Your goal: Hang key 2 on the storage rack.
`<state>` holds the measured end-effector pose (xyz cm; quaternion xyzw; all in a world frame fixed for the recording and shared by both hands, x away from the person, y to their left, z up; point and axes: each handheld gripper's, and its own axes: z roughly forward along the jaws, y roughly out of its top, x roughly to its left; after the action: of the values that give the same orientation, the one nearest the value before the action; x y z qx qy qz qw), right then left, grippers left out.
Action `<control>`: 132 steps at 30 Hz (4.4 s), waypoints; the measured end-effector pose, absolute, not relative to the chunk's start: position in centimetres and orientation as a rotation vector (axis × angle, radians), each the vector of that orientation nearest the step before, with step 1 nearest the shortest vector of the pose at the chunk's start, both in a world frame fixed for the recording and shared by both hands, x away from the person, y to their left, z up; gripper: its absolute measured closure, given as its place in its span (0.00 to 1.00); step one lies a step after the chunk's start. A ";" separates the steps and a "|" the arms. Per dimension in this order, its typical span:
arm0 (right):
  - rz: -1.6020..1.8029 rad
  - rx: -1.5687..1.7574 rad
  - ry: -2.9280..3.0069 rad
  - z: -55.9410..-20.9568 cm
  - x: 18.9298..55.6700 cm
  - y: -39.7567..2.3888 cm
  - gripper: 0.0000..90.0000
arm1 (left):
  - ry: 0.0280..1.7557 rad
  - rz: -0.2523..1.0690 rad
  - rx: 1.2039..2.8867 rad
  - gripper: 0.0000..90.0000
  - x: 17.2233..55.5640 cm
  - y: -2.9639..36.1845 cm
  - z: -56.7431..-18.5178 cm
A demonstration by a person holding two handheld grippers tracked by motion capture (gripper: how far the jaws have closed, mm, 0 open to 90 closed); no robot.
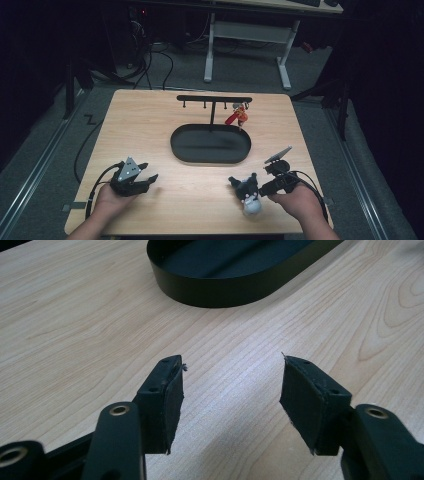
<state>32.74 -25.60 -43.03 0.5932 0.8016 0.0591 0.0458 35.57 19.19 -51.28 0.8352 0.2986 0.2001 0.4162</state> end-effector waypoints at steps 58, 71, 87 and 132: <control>0.178 1.724 2.605 -43.2 34.3 -21.5 0.50 | 0.718 0.487 2.112 0.47 35.7 19.3 -51.2; 0.217 1.611 2.644 -38.3 37.0 -18.8 0.50 | 0.731 0.485 2.113 0.47 35.6 19.5 -51.2; 0.251 1.604 2.648 -34.5 40.7 -18.1 0.51 | 0.699 0.475 2.141 0.47 35.3 19.0 -51.3; 0.225 1.533 2.655 -34.2 47.4 -15.4 0.51 | 0.686 0.454 2.155 0.47 35.4 18.9 -51.3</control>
<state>47.39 -15.43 -34.19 0.4983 0.8633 0.0732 0.0339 35.36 18.90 -51.35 0.8541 0.2719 0.1798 0.4054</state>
